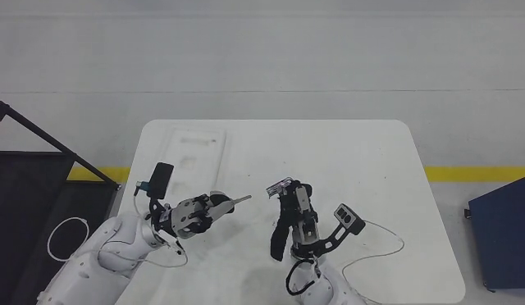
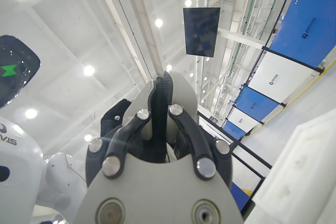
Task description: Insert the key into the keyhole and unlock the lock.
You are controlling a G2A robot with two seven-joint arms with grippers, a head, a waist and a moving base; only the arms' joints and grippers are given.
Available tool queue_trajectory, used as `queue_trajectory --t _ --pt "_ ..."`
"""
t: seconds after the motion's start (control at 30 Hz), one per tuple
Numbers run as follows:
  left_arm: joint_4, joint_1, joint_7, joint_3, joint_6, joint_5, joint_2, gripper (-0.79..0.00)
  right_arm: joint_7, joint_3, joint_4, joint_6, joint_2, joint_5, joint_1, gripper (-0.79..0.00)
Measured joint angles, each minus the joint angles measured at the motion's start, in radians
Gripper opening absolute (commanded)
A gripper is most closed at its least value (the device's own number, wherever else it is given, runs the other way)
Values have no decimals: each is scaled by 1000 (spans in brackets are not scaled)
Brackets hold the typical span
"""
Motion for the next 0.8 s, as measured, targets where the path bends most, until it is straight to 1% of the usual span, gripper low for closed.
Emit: queue_trajectory --t 0.2,0.37,0.53,0.67,0.8 --pt "-5 5 83 13 0 18 40 -785 75 -42 20 1 5 184 -3 -785" --pt "3 -3 140 47 0 69 70 -785 120 -72 17 1 0 260 3 -785" --pt "22 -23 235 100 0 142 98 -785 133 -93 3 1 -9 285 5 -785" --pt "39 -41 324 138 0 205 121 -785 118 -83 8 0 -15 247 0 -785" --pt "83 -50 402 164 0 246 144 -785 117 -81 11 0 -15 243 -1 -785"
